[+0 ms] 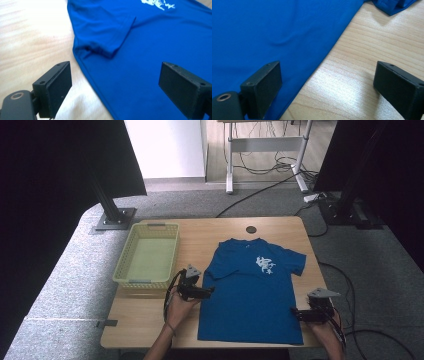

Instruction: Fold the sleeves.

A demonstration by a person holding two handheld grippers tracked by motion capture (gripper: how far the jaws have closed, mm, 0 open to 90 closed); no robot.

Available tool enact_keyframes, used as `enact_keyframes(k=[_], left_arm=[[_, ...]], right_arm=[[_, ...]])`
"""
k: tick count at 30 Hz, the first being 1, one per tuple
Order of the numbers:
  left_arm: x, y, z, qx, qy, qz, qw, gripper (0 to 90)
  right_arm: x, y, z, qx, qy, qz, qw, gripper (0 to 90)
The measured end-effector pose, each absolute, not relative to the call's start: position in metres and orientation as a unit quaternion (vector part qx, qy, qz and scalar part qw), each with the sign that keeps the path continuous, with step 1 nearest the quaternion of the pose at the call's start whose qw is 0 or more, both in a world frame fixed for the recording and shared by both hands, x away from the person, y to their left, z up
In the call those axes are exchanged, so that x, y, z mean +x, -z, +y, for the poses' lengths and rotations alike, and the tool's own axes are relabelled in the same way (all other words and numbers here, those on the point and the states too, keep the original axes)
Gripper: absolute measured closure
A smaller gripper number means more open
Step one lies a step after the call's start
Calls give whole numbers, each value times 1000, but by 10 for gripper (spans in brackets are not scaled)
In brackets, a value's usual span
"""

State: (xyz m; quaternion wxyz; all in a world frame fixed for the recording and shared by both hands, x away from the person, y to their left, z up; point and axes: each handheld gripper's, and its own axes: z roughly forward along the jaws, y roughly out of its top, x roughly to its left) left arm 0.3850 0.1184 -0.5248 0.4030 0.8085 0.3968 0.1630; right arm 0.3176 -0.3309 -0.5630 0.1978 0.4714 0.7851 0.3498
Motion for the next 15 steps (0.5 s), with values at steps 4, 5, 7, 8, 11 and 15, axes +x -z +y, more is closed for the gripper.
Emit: enact_keyframes(k=[4,5,7,8,11,15], left_arm=[[374,532,124,811,-163,396,398,110],[372,534,125,812,-163,398,395,109],[369,538,129,812,-162,401,392,109],[367,541,131,811,-161,403,391,109],[364,547,137,811,-159,410,386,109],[360,552,141,811,-161,415,380,109]], right_arm=[[318,563,-331,471,-350,785,198,80],[318,563,-331,471,-350,785,198,80],[318,563,-331,471,-350,785,198,80],[318,563,-331,471,-350,785,198,80],[318,563,-331,471,-350,785,198,81],[318,563,-331,471,-350,785,198,80]])
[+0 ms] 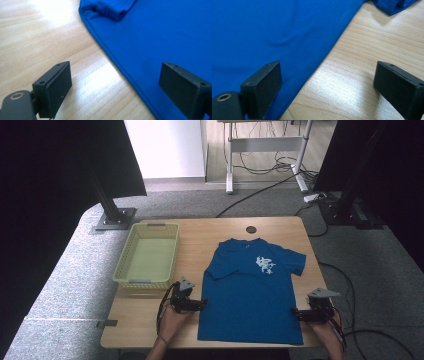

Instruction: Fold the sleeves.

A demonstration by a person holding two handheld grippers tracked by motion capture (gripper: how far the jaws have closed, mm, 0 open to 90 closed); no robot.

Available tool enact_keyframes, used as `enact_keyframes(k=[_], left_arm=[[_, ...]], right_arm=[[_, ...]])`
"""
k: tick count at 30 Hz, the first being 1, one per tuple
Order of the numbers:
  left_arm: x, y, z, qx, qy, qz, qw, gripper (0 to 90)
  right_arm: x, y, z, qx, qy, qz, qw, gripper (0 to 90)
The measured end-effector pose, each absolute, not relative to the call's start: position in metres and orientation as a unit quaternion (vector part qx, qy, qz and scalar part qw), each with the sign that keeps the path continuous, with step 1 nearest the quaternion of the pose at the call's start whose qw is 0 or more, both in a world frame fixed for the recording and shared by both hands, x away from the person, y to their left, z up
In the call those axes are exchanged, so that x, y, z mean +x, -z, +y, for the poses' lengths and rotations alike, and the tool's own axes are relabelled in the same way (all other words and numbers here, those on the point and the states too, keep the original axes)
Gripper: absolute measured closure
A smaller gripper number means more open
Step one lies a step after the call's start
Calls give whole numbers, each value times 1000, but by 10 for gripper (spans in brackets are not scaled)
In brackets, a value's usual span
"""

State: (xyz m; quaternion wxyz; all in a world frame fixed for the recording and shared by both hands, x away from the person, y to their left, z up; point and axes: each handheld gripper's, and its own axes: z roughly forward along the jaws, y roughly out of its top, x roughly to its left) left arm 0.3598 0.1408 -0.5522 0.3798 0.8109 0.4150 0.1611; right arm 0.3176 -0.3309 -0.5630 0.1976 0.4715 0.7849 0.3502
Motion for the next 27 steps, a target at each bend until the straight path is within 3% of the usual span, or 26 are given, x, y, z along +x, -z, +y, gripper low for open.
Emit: enact_keyframes(k=[11,20,27], left_arm=[[359,557,136,822,-184,407,352,83],[360,557,134,828,-178,404,346,7],[360,557,134,828,-178,405,345,4]], right_arm=[[318,563,-330,469,-347,789,192,32],[323,556,-331,479,-359,776,198,48],[337,548,-328,480,-361,771,209,55]])
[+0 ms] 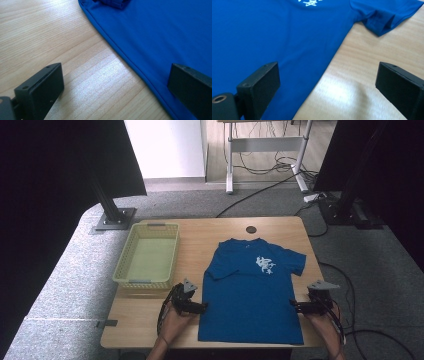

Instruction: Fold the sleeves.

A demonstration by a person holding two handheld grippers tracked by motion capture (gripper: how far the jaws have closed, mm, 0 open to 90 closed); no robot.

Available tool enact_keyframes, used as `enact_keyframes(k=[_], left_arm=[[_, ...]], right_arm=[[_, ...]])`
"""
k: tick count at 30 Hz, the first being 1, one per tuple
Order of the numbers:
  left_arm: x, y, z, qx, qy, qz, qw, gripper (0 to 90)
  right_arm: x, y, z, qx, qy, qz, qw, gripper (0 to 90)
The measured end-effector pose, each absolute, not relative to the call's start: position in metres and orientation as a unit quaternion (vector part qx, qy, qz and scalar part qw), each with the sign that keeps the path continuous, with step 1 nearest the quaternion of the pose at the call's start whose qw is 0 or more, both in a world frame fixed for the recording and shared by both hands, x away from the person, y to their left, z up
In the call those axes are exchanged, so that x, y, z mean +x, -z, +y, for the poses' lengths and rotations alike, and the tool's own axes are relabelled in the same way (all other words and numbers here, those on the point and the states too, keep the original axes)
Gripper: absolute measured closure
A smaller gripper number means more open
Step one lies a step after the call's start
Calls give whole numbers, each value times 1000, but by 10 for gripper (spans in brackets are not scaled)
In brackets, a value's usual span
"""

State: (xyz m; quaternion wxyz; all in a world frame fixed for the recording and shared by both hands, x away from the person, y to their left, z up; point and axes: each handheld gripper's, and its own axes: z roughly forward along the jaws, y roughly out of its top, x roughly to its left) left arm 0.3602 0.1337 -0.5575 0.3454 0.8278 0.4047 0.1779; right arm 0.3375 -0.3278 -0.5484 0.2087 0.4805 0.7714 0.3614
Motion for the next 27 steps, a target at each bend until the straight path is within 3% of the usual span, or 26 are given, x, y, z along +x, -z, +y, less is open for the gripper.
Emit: enact_keyframes(k=[27], left_arm=[[360,558,133,826,-179,409,343,0]], right_arm=[[413,533,-323,501,-370,747,231,126]])
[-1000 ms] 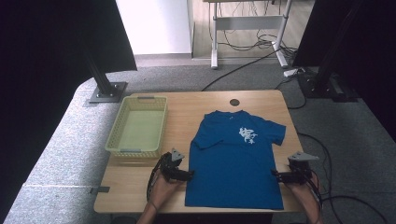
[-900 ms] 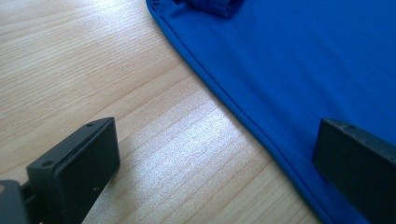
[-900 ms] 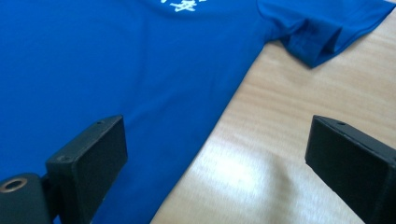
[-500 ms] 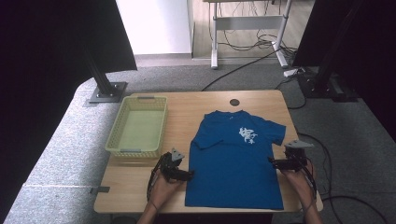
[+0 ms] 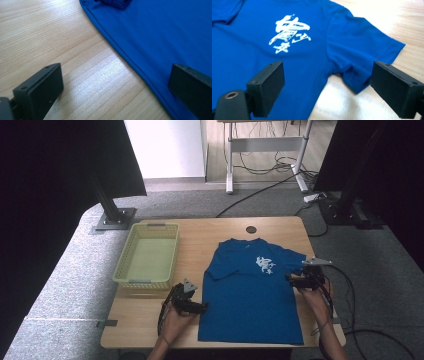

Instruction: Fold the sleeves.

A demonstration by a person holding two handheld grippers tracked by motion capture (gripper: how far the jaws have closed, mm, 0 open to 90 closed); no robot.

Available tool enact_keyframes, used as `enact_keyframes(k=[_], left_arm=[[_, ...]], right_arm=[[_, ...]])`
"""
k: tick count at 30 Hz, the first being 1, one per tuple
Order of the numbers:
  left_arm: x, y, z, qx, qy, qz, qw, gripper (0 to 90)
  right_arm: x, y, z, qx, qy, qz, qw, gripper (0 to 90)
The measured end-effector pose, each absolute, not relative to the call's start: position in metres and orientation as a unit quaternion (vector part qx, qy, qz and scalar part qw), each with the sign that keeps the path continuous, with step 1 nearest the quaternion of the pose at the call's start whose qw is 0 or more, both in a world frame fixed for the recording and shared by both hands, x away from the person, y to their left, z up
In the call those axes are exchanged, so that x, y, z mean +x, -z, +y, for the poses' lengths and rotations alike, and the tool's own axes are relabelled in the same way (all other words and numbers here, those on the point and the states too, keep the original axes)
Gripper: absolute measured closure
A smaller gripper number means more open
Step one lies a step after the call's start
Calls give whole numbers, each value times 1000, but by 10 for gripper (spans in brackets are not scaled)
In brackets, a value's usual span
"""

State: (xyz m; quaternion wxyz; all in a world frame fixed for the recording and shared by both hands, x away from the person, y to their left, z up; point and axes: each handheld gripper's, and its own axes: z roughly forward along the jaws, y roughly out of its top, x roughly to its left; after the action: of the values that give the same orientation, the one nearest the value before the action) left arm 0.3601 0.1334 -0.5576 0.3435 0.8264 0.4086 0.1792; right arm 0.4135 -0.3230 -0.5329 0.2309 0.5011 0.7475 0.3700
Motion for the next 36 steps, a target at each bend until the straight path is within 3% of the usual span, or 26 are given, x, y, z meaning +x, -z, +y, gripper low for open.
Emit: enact_keyframes(k=[18,29,36], left_arm=[[360,558,133,826,-180,409,344,0],[360,558,133,826,-180,410,344,0],[360,557,133,826,-180,409,343,0]], right_arm=[[461,538,-334,531,-364,726,244,209],[481,547,-343,547,-345,721,251,343],[490,555,-347,555,-322,725,250,379]])
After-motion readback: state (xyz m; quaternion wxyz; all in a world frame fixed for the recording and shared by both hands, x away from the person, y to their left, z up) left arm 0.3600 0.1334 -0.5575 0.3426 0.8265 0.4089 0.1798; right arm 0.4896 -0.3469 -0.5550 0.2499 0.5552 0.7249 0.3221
